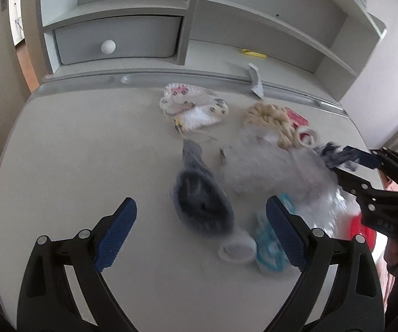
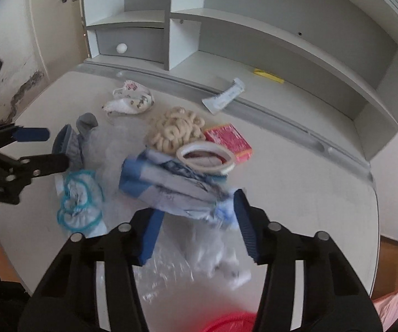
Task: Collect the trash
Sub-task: 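Grasp the grey sock with left tool while right tool grasps a blue-white carton, then carry sock and carton to the bin and open both tools to drop them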
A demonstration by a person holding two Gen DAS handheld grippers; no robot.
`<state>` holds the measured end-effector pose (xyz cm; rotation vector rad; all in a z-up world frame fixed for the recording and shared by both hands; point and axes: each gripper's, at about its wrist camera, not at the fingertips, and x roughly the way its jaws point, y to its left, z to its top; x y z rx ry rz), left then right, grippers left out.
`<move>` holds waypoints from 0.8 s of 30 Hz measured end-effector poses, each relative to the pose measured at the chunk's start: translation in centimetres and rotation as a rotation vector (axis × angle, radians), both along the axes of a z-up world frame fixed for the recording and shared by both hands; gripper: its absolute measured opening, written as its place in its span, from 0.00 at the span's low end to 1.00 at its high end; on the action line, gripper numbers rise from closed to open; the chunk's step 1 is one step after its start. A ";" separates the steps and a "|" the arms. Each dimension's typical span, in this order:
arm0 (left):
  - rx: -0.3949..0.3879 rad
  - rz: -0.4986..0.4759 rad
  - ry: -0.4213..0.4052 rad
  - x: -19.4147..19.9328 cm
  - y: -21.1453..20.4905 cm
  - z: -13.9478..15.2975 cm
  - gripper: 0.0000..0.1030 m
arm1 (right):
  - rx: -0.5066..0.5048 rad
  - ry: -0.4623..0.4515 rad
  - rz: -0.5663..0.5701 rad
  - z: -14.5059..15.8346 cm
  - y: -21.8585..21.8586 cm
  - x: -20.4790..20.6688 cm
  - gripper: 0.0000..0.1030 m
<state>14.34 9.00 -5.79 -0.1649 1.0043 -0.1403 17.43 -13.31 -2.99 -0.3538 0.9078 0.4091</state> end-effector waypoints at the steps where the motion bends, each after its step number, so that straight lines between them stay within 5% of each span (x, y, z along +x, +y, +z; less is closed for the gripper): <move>1: 0.001 0.003 0.004 0.3 0.0 -0.1 0.88 | -0.004 0.002 0.009 0.0 0.2 0.3 0.37; 4: 0.012 -0.005 0.015 1.2 0.1 -0.6 0.76 | -0.003 -0.002 0.024 0.3 0.7 0.8 0.28; 6: 0.005 -0.018 0.039 1.5 0.0 -1.2 0.51 | 0.006 -0.006 0.024 0.9 0.8 0.8 0.24; 10: 0.020 -0.031 0.053 1.6 -0.4 -1.6 0.21 | 0.047 -0.059 -0.016 2.7 -0.2 0.7 0.23; 18: 0.045 -0.003 -0.026 0.3 -0.5 1.5 0.17 | 0.203 -0.104 -0.141 6.3 -5.5 -0.5 0.23; 24: 0.036 -0.051 -0.104 -0.1 -4.4 4.6 0.17 | 0.400 -0.075 -0.306 7.2 -14.4 -2.9 0.23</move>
